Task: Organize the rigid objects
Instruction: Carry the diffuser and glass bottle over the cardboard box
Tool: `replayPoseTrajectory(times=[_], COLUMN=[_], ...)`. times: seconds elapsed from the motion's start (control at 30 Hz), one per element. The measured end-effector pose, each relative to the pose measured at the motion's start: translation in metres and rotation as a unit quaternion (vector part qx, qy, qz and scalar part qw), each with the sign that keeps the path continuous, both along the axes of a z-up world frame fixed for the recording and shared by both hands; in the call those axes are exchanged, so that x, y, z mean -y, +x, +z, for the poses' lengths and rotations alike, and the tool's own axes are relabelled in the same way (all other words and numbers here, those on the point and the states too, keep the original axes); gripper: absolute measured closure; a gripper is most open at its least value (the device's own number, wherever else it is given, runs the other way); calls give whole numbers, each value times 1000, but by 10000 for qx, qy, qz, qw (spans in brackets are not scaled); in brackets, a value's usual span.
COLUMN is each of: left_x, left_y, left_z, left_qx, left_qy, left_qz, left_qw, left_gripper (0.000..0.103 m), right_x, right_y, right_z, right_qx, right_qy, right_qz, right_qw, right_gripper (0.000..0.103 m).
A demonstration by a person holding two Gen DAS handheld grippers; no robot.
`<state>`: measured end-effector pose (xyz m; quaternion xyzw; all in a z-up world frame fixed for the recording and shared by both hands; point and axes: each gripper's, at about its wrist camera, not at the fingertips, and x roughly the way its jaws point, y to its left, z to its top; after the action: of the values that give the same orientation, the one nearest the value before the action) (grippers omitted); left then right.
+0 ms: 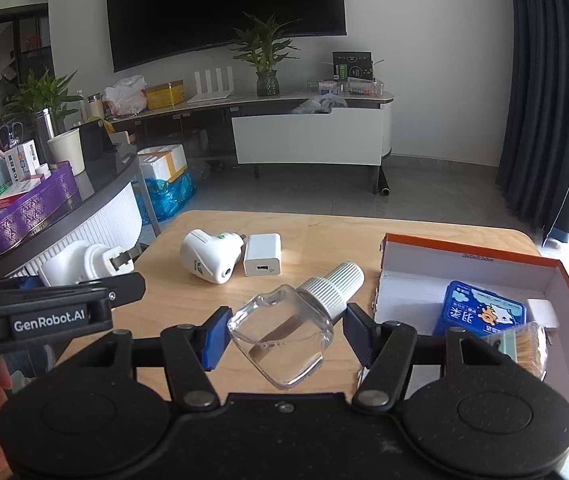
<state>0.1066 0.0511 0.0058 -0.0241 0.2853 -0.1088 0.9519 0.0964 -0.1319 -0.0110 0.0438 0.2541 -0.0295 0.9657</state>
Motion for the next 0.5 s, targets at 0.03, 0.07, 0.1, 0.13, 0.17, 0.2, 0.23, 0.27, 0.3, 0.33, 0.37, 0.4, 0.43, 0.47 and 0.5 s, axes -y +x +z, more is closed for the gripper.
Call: replayPoseTrajectory(times=[0.03, 0.07, 0.1, 0.13, 0.17, 0.2, 0.23, 0.27, 0.3, 0.33, 0.37, 0.4, 0.43, 0.47, 0.5], left_x=[1, 2, 4, 5, 7, 8, 10, 12, 13, 14, 16, 17, 18, 19, 21], left_y=[-3, -5, -7, -9, -11, -14, -16, -17, -19, -20, -22, -23, -24, -25, -28], left_z=[1, 2, 3, 4, 4, 5, 5, 6, 6, 7, 8, 8, 9, 9, 9], left_qx=[5, 3, -2, 0, 1, -3, -5, -7, -14, -20, -23, -23, -27, -26, -24], left_qy=[-1, -2, -3, -3, 7, 10, 1, -1, 1, 5, 8, 1, -6, -18, -21], left_qz=[-19, -37, -57, -78, -91, -105, -124, -141, -155, -172, -190, -207, -223, -241, -271], left_qw=[10000, 10000, 10000, 10000, 10000, 9999, 9999, 9999, 9999, 9998, 9998, 9998, 9997, 9997, 9996], left_gripper=[27, 27, 27, 27, 27, 27, 27, 27, 27, 27, 27, 27, 27, 27, 27], right_x=[2, 2, 3, 4, 5, 6, 7, 9, 11, 12, 13, 14, 15, 16, 17], right_y=[-5, -10, -14, -18, -22, -25, -30, -34, -37, -41, -44, -47, -49, -52, -55], right_z=[1, 2, 3, 3, 4, 4, 4, 5, 5, 7, 8, 9, 10, 11, 11], right_qx=[26, 49, 62, 70, 75, 77, 86, 98, 107, 119, 132, 146, 164, 175, 184], right_qy=[0, -19, -42, -45, -17, 5, 15, 27, 43, 50, 45, 33, 20, 15, 18], right_qz=[-8, -21, -28, -35, -43, -52, -73, -89, -97, -112, -126, -136, -148, -159, -169], right_qw=[10000, 10000, 10000, 10000, 10000, 10000, 9999, 9999, 9999, 9999, 9998, 9998, 9998, 9997, 9997], right_gripper=[29, 29, 29, 29, 29, 29, 29, 29, 29, 29, 29, 29, 29, 29, 29])
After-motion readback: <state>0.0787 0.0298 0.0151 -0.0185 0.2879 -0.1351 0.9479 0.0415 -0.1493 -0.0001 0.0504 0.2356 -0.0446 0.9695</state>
